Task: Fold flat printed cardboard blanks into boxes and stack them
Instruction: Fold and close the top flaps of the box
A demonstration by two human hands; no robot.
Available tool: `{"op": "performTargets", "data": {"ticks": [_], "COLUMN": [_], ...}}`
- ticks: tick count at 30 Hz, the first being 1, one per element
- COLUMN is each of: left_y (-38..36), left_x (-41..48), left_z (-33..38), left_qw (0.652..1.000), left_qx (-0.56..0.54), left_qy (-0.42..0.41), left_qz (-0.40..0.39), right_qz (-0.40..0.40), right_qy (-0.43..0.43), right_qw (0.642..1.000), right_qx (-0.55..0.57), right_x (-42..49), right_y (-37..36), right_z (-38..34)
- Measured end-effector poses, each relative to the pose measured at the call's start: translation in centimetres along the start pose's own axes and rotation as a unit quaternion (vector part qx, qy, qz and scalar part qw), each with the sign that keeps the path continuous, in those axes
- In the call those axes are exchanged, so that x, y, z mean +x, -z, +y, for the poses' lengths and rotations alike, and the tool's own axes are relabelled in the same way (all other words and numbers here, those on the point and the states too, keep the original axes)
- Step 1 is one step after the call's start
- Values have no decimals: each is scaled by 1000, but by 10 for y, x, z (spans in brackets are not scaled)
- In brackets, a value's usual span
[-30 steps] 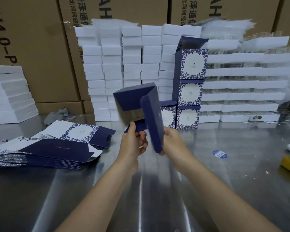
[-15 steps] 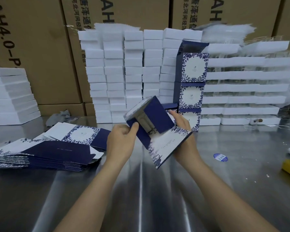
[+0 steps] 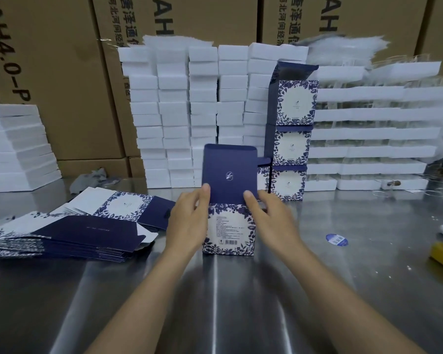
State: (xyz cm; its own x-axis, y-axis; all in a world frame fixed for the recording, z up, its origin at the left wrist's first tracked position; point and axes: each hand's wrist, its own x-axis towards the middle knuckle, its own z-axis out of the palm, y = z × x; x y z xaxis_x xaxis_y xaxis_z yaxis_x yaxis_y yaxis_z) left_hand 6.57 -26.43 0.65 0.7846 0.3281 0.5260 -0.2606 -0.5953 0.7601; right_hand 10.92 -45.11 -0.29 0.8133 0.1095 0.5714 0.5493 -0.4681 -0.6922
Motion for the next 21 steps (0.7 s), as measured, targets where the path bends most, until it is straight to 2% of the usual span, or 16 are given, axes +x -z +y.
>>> {"op": "performTargets", "data": {"ticks": [3, 6, 8, 12, 15, 18, 21], "left_y": [-3, -4, -5, -3, -3, -6, -10], "left_x": [1, 1, -1, -5, -10, -12, -10], "left_z": [-3, -1, 0, 5, 7, 9, 3], "left_qw": [1000, 998, 997, 988, 962, 961, 971], "left_qx": [14, -32, -58, 22, 117, 121, 71], "left_qy": [1, 31, 23, -121, -238, -248, -226], "left_qz": [9, 33, 52, 95, 68, 28, 25], "right_qz": [13, 35, 48, 82, 69, 20, 20], "right_qy": [-11, -38, -13, 84, 122, 137, 133], "right_qw": [1000, 998, 998, 992, 985, 985, 985], "right_qx": [-10, 42, 49, -41, -99, -106, -112], "right_x": [0, -3, -4, -5, -6, -7, -7], "right_y": [-3, -2, -1, 0, -1, -1, 0], "right_z": [1, -2, -4, -8, -12, -15, -13]}}
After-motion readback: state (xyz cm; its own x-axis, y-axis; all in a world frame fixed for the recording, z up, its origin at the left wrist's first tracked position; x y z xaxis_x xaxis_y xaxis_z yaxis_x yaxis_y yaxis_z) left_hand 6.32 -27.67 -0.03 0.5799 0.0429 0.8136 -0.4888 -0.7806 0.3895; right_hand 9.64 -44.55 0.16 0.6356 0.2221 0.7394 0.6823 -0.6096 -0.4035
